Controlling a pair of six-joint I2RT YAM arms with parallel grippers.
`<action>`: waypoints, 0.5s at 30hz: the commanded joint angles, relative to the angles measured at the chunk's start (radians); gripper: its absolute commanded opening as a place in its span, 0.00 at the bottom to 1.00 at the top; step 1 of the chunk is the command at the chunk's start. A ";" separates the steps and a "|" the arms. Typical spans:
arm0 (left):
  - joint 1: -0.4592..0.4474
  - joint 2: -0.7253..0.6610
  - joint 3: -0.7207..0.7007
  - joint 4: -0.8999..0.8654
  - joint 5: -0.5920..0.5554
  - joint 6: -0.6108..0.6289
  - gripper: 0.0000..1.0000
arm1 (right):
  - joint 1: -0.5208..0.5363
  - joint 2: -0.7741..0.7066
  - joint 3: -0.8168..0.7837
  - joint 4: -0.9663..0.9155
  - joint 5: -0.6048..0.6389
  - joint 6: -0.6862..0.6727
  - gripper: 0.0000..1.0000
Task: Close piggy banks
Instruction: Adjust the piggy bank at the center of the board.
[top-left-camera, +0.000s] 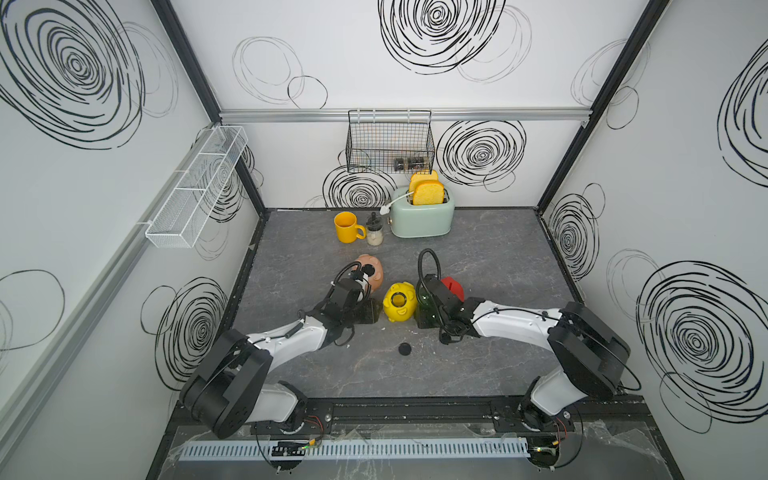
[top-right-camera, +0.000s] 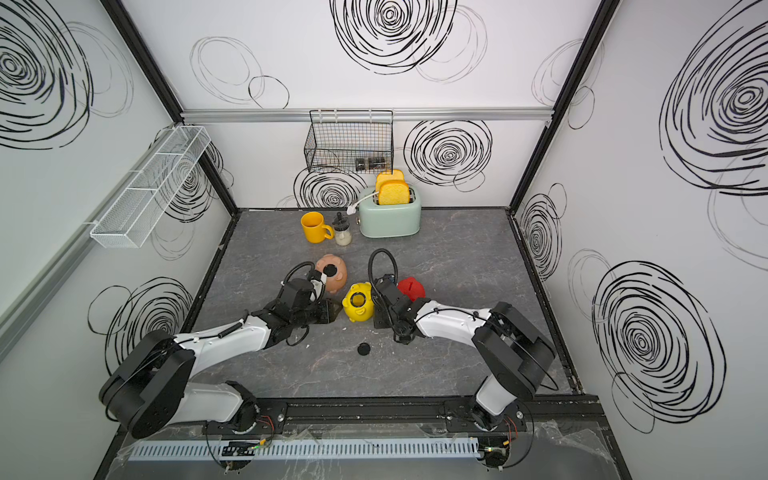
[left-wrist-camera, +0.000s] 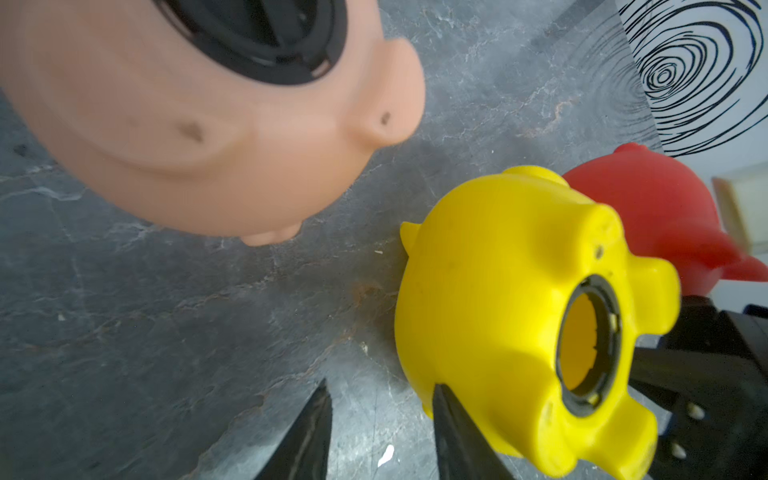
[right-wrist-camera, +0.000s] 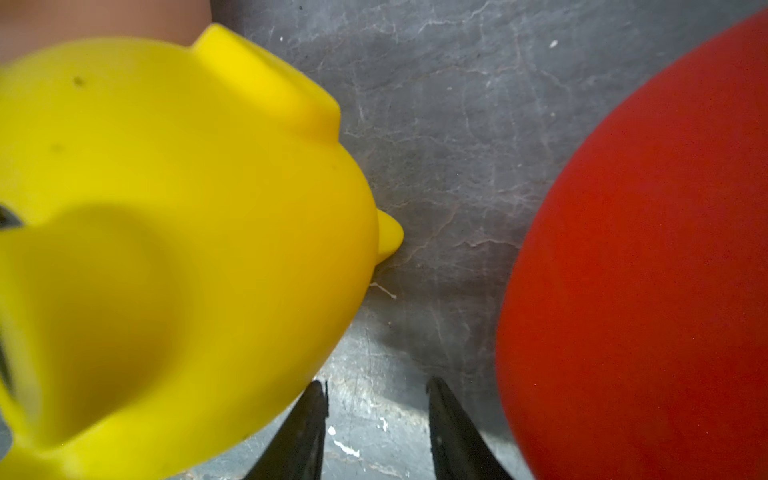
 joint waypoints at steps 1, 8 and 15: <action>0.013 0.010 0.028 0.014 -0.019 -0.003 0.45 | -0.022 -0.001 0.035 -0.019 0.020 -0.015 0.44; 0.021 0.050 0.043 0.025 -0.022 -0.003 0.45 | -0.050 0.021 0.043 -0.006 0.018 -0.025 0.43; 0.028 0.084 0.048 0.055 -0.025 -0.013 0.45 | -0.065 0.073 0.084 -0.005 0.052 -0.023 0.43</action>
